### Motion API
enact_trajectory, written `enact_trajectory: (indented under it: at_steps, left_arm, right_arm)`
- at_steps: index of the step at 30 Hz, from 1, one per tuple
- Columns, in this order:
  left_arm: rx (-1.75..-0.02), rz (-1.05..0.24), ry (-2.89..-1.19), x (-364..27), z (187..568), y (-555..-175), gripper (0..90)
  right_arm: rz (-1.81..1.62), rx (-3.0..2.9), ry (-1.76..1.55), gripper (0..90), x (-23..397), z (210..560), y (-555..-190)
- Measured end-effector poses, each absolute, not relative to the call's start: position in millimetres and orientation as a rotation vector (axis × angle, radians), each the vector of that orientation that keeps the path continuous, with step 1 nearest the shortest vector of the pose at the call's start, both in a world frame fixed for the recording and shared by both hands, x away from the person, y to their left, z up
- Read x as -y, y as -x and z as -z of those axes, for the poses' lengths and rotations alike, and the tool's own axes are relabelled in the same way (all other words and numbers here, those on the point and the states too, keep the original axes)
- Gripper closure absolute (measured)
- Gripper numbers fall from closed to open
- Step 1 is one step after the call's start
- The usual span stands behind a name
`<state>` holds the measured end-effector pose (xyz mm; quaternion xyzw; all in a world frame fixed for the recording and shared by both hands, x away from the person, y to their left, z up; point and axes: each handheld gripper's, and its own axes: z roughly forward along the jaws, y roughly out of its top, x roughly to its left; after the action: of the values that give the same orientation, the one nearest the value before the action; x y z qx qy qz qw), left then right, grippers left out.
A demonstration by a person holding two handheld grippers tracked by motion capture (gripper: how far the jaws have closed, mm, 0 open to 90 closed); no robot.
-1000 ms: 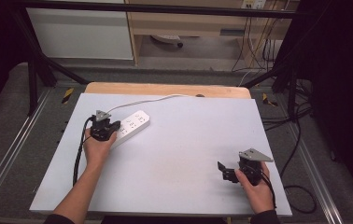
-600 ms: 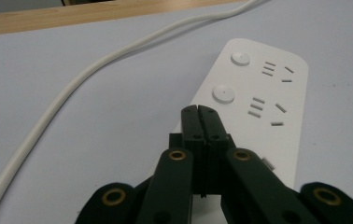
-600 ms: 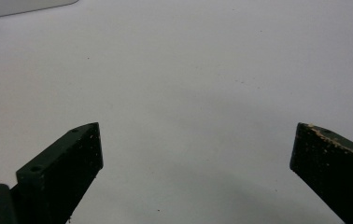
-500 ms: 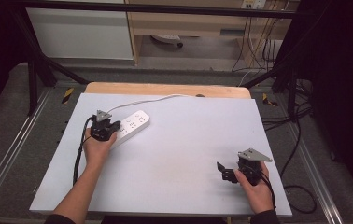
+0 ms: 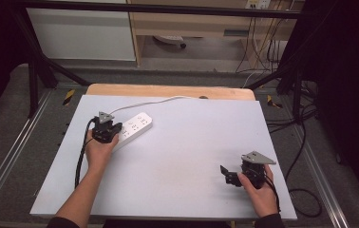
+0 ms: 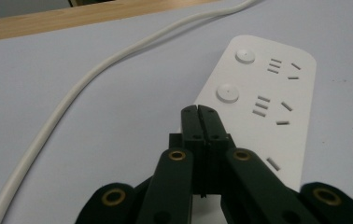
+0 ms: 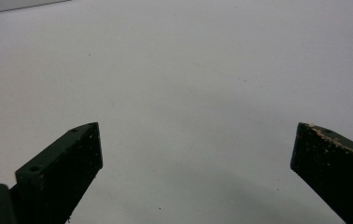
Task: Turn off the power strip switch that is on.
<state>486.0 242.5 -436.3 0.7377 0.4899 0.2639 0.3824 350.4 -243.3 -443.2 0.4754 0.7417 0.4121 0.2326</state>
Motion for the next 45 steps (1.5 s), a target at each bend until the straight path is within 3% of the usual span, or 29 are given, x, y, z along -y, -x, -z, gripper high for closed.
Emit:
enact_trajectory:
  at_steps: [45]
  left_arm:
    - [-1.282, -0.666, -1.872, -239.0, 435.7, -486.8, 90.0]
  right_arm:
    - [-1.133, -2.038, -1.308, 3.0, 243.9, 442.9, -350.1]
